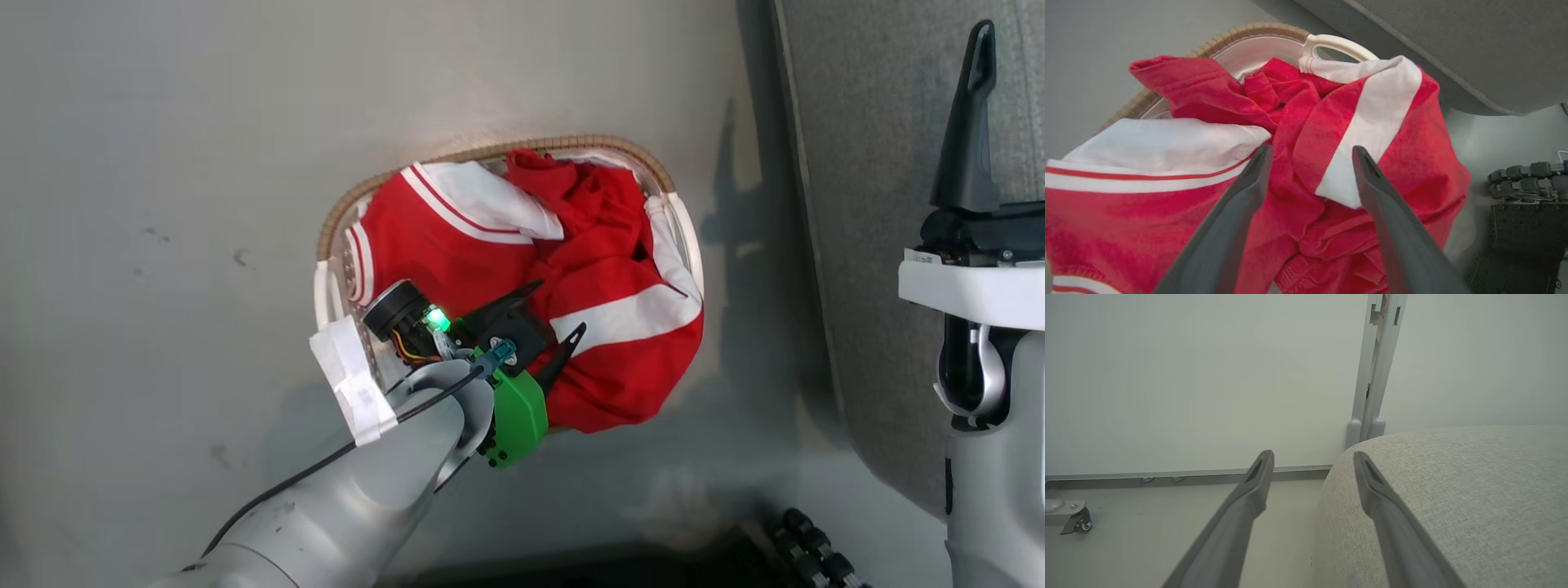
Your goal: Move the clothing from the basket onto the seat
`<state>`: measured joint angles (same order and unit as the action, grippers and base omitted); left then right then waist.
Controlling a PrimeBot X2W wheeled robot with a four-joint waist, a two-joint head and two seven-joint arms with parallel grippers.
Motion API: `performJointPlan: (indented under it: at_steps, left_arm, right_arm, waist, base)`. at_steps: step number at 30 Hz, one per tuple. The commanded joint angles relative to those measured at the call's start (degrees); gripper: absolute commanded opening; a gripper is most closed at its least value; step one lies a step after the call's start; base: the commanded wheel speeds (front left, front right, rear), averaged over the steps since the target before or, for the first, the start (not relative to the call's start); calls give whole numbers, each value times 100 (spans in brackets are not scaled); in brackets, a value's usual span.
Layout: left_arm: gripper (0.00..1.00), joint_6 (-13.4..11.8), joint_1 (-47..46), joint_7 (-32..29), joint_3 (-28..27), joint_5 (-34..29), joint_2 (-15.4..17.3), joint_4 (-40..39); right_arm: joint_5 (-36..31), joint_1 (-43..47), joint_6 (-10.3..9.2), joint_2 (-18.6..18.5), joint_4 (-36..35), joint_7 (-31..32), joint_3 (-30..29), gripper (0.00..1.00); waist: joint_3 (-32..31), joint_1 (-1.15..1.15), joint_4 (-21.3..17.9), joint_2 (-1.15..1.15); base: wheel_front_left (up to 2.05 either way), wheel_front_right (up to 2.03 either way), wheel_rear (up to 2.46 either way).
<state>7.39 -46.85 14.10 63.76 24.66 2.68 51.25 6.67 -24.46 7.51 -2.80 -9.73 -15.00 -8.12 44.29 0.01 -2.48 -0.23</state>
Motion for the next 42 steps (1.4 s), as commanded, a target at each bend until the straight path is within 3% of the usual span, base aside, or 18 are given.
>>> performJointPlan:
  at_steps: [1, 14, 28, 29, 30, 31, 32, 33, 42]
  left_arm:
    - [100, 17, -166, -30, 75, 78, 42, 81]
    - [100, -62, -888, -76, 418, 544, 38, 634]
    - [100, 4, -1156, -647, 797, 740, 38, 885]
    - [96, 7, -1161, -658, 811, 748, 38, 873]
    - [50, 10, -1160, -657, 827, 758, 37, 848]
    - [34, 12, -1156, -633, 838, 766, 37, 821]
    - [10, 14, -1156, -588, 851, 783, 37, 787]
    - [0, 15, -1162, -552, 859, 795, 37, 754]
    - [0, 14, -1113, -52, 894, 922, 35, 614]
  right_arm:
    - [48, -108, -4, -16, -61, -28, 30, 100]
    - [156, -322, -4, -16, -358, -28, 162, 100]
    - [230, -363, -4, -16, -451, -28, 503, 100]
    - [223, -368, -4, -16, -450, -28, 501, 100]
    - [211, -375, -4, -15, -447, -28, 490, 100]
    - [205, -383, -4, -16, -440, -28, 475, 100]
    - [199, -395, -4, -16, -426, -28, 454, 100]
    - [188, -405, -4, -15, -412, -28, 438, 100]
    - [77, -434, -4, -17, -266, -28, 362, 100]
  waist:
    - [568, -1, -323, 23]
    - [1079, -1, -563, 23]
    - [1341, -1, -784, 23]
    - [1348, -1, -780, 23]
    - [1353, -1, -771, 23]
    - [1354, -1, -760, 23]
    - [1352, -1, -742, 23]
    - [1343, -1, -720, 23]
    - [1063, -1, -465, 23]
  base:
    - [0, 0, 0]
    - [0, 0, 0]
    - [0, 0, 0]
    - [0, 0, 0]
    - [0, 0, 0]
    - [0, 0, 0]
    - [0, 0, 0]
    - [0, 0, 0]
    - [0, 0, 0]
